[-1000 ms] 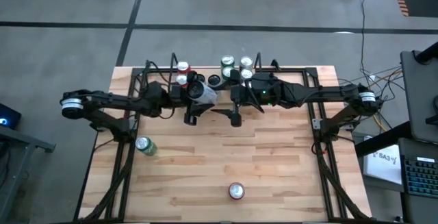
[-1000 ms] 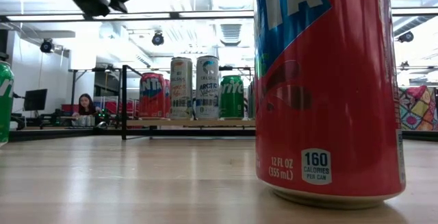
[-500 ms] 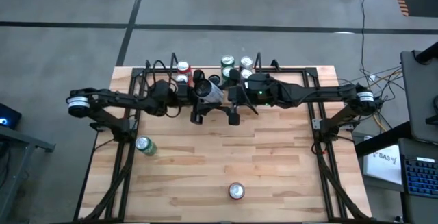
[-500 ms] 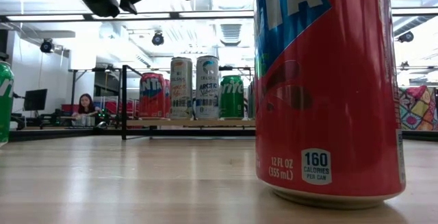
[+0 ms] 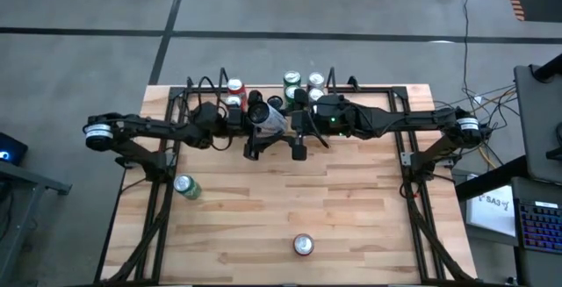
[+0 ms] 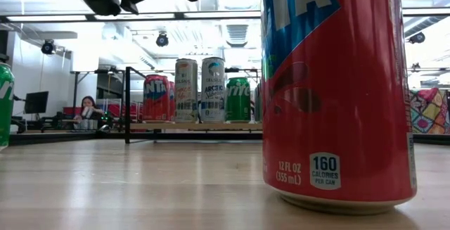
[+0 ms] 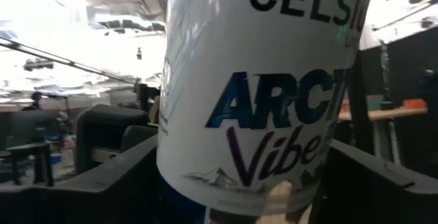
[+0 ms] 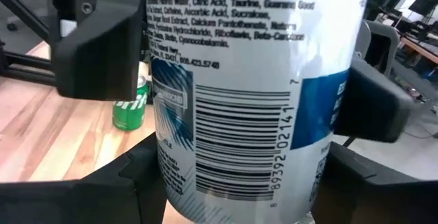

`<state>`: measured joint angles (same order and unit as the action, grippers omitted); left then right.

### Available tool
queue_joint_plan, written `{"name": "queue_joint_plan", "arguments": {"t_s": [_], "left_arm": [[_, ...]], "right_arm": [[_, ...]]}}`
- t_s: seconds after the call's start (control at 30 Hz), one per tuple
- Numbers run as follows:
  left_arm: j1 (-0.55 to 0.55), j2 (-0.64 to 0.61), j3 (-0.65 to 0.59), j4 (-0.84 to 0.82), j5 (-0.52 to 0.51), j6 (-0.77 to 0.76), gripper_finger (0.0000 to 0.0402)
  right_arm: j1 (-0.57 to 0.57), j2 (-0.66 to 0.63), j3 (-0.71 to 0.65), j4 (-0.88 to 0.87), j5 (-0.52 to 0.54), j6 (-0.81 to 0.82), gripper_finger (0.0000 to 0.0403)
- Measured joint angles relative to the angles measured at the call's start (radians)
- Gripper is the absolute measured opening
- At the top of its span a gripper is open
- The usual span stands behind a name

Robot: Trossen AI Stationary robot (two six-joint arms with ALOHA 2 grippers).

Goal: Sort soda cans
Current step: Put the white blue soda can on the shelf and align it with the other white blue soda can

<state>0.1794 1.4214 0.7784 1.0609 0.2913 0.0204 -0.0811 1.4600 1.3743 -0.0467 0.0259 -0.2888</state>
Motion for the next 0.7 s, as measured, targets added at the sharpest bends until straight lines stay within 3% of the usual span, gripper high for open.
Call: {"name": "queue_joint_plan", "arguments": {"t_s": [0.2, 0.4, 0.7], "left_arm": [[0.006, -0.103, -0.002, -0.183, 0.008, 0.069, 0.0332], [0.005, -0.305, -0.003, -0.488, -0.108, 0.219, 0.0331], [0.005, -0.499, 0.053, -0.733, -0.126, 0.257, 0.0331]], "right_arm": [[0.001, -0.016, 0.003, 0.000, 0.003, -0.006, 0.0243], [0.000, -0.018, 0.005, -0.044, 0.045, -0.008, 0.0243], [0.000, -0.018, 0.005, -0.118, 0.111, -0.026, 0.0243]]}}
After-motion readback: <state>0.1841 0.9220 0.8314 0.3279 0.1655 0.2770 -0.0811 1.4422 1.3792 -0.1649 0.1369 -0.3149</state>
